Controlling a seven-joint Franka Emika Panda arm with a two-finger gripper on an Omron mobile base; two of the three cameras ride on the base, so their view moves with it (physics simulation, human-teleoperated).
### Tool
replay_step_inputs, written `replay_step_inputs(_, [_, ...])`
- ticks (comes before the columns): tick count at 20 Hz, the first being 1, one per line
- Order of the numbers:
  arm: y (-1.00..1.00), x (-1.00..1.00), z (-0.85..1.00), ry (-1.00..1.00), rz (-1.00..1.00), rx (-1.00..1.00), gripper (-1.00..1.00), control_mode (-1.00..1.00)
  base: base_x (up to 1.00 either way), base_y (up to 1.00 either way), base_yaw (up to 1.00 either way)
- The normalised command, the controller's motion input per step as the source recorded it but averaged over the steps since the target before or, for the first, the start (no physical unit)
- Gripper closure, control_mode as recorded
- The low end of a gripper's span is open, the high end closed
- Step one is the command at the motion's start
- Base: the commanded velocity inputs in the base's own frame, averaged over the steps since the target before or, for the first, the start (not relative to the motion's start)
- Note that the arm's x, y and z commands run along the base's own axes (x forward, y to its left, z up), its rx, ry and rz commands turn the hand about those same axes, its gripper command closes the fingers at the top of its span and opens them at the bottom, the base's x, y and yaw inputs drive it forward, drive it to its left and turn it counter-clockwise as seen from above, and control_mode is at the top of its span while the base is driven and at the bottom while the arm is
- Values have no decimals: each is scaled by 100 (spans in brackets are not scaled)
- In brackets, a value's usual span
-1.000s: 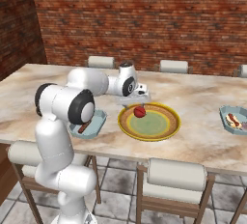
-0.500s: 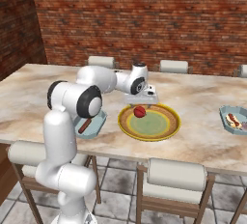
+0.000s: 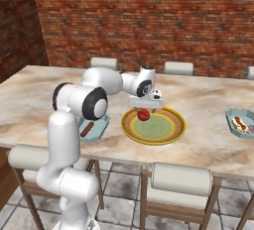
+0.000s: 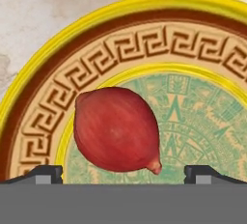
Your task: Place one cooked food and one vegetable from the large plate to each tupperware container.
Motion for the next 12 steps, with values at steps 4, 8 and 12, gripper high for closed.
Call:
replay_step_inputs(4, [11, 0, -20, 2, 2, 2, -100, -100, 0, 0, 0])
replay_step_inputs(8, [8, 0, -13, 0, 4, 5, -100, -100, 0, 0, 0])
replay_step_inputs(12, [0, 0, -10, 0, 4, 4, -100, -100, 0, 0, 0])
